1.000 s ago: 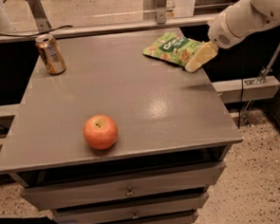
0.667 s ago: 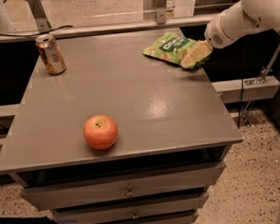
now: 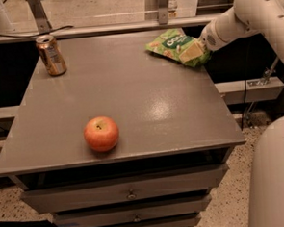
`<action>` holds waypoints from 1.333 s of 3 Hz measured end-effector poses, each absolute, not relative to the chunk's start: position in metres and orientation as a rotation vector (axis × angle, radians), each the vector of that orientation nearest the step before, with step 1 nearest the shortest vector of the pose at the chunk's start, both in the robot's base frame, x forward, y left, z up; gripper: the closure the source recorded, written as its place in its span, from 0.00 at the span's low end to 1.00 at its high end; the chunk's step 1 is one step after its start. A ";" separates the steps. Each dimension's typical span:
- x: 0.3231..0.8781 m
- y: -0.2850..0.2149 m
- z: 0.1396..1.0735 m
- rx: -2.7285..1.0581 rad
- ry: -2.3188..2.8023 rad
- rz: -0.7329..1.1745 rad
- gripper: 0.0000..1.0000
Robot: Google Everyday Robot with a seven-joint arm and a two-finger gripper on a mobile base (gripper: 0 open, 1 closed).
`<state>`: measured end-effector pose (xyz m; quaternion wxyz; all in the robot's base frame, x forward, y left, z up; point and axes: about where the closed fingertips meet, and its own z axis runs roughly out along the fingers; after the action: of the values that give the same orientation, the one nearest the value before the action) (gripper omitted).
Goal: Move green rice chip bag near orange can
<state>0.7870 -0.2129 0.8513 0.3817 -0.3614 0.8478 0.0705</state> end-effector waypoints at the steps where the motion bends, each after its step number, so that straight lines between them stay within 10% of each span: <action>1: 0.789 -0.211 0.849 -0.898 2.188 0.207 0.64; 3: 0.789 -0.211 0.851 -0.898 2.188 0.207 1.00; 4: 0.789 -0.211 0.851 -0.899 2.188 0.207 1.00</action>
Offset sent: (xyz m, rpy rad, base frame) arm -0.0024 0.0020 0.0312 0.0940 0.0442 -0.0174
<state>0.7887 -0.2112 0.8514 0.3743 -0.3509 0.8545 0.0809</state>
